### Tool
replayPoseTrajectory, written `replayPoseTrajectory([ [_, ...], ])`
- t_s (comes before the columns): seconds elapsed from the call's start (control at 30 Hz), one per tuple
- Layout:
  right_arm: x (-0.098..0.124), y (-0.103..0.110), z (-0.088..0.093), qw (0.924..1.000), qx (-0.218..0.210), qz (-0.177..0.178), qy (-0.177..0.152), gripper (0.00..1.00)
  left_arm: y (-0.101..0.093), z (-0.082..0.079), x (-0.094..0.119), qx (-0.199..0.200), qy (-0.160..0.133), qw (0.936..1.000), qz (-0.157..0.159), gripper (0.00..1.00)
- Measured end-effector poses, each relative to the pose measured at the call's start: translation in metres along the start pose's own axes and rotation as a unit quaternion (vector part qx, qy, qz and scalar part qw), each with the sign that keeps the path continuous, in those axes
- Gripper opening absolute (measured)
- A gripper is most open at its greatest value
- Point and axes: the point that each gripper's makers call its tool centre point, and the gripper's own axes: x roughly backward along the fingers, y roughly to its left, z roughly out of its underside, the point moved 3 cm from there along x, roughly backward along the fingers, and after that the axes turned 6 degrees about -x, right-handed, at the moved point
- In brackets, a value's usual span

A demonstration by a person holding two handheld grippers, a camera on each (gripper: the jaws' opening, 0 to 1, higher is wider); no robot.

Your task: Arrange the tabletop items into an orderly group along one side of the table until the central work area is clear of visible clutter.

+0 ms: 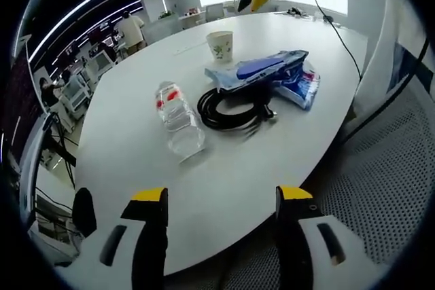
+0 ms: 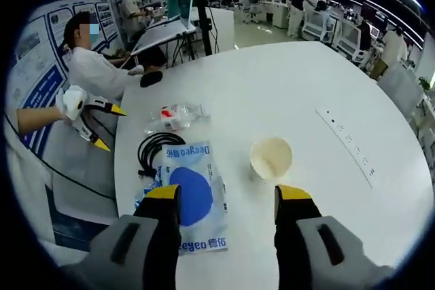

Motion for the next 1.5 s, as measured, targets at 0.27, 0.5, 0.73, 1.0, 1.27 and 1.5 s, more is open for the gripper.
replayPoseTrajectory([
  [0.27,0.013,0.015,0.032,0.9978,-0.054,-0.005,-0.038,0.58,-0.002,0.003,-0.002,-0.007,0.009,0.9999,0.004,0.64],
  [0.5,0.014,0.037,0.068,0.9801,-0.175,-0.006,-0.093,0.58,-0.003,0.005,-0.004,-0.003,0.016,0.9998,0.008,0.64],
  [0.73,0.024,0.046,0.085,0.9701,-0.206,0.013,-0.127,0.58,-0.007,0.007,-0.005,-0.007,0.026,0.9995,0.015,0.64],
  [1.0,0.04,0.06,0.112,0.9563,-0.224,0.036,-0.185,0.58,0.002,0.007,-0.005,0.032,0.022,0.9992,0.006,0.63],
  [1.27,0.044,0.077,0.137,0.9439,-0.261,0.032,-0.2,0.58,0.002,0.01,-0.004,0.043,0.031,0.9986,0.001,0.63],
  [1.5,0.045,0.089,0.157,0.929,-0.304,0.018,-0.211,0.57,0.005,0.011,-0.003,0.059,0.031,0.9978,-0.003,0.63],
])
